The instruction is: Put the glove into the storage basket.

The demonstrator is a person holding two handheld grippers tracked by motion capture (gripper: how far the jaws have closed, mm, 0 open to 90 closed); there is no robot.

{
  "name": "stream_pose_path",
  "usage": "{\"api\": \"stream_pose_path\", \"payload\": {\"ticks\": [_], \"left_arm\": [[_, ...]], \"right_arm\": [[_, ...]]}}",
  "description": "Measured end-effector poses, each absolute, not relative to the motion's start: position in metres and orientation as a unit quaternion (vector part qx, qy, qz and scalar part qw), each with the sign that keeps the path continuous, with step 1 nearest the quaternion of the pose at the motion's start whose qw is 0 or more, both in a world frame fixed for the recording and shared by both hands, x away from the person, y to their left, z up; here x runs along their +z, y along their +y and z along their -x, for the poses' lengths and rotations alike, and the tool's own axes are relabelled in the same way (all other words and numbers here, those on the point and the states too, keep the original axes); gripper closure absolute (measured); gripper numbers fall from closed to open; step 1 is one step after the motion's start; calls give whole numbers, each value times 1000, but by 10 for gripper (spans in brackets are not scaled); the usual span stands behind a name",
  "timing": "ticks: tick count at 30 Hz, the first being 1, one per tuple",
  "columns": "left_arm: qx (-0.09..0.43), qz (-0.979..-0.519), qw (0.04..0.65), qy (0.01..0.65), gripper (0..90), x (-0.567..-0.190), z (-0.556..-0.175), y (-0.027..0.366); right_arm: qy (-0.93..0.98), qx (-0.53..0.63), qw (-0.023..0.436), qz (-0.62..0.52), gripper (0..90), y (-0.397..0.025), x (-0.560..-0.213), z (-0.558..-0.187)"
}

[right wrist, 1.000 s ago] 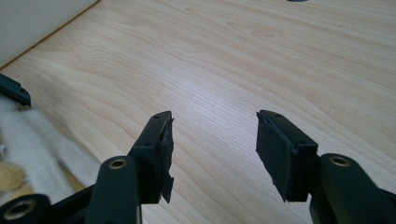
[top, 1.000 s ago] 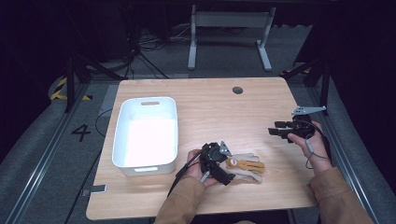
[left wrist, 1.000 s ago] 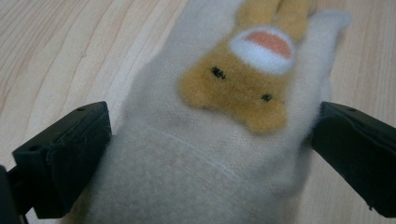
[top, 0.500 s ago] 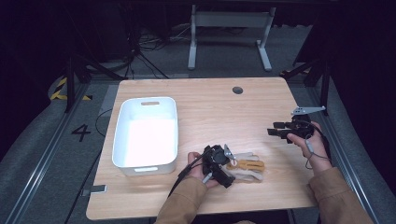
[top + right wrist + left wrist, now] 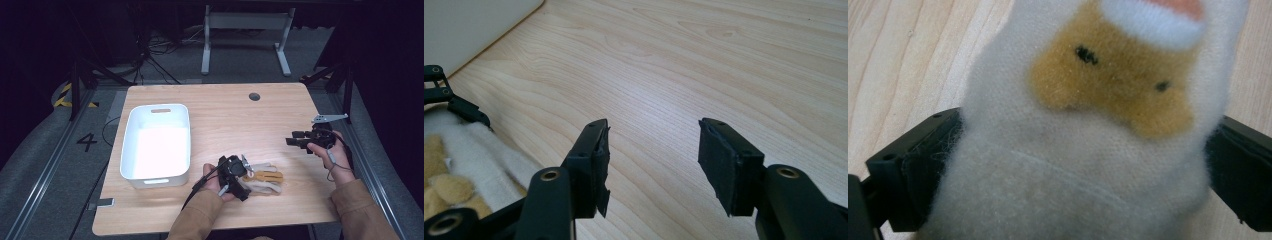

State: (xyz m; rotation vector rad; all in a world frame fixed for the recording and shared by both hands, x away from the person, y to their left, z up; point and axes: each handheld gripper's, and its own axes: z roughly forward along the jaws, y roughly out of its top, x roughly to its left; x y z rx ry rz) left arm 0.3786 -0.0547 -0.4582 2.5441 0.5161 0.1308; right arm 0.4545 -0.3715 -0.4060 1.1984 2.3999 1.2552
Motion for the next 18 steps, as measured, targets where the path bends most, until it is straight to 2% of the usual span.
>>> {"api": "stream_pose_path", "payload": {"ticks": [1, 3, 11, 12, 18], "left_arm": [[46, -942, 270, 194, 40, -457, -378, -54], [51, -939, 271, 205, 177, -453, -378, -54], [57, -937, 273, 209, 492, -447, -371, -59], [58, -937, 272, 211, 569, -447, -370, -60], [60, -937, 262, 224, 674, -445, -367, -63]], "right_arm": [[807, 422, 89, -403, 469, -371, -406, -455], [807, 421, 89, -404, 470, -371, -407, -455], [807, 423, 85, -404, 471, -369, -408, -454], [807, 422, 84, -404, 471, -369, -407, -455], [807, 423, 83, -403, 472, -371, -407, -455]]}}
